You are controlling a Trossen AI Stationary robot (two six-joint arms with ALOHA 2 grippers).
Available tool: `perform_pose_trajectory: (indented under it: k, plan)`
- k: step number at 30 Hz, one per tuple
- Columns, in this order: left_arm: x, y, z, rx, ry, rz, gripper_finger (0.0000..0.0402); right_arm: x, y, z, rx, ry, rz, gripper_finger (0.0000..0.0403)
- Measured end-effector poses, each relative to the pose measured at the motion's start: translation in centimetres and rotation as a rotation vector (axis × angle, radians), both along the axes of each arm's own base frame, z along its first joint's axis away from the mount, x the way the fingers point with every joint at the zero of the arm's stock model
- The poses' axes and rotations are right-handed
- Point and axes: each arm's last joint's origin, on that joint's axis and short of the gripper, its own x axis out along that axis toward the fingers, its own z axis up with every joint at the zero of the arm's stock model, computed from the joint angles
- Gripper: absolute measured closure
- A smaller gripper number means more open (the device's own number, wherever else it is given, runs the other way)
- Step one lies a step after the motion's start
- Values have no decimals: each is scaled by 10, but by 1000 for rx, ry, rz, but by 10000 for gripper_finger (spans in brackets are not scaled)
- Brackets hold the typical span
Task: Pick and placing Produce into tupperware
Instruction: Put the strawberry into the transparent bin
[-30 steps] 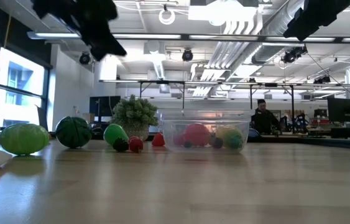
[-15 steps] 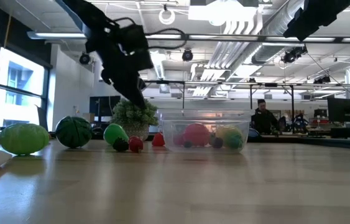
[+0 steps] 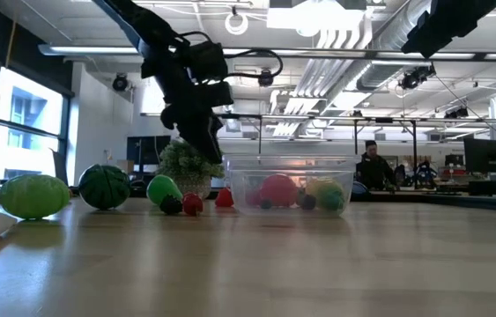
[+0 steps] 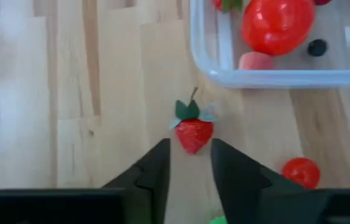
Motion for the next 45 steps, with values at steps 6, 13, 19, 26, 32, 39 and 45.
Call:
perform_pose_trajectory:
  k: [6,13,19,26,32,39,45]
  plan:
    - [2,-2,-4,42,34,-20,230,0,0,0,0,0,0,401]
    - [9,-1,-18,41,48,-44,207,0,0,0,0,0,0,401]
    - [15,1,-38,37,90,-26,206,0,0,0,1,3,0,401]
    - [22,-2,-45,26,67,-47,206,0,0,0,1,4,0,401]
    - [23,-4,-45,27,61,-55,206,0,0,0,1,4,0,401]
    - [26,-4,-55,13,77,-54,206,0,0,0,1,3,0,401]
    - [29,-6,-57,25,78,-54,206,0,0,0,1,4,0,401]
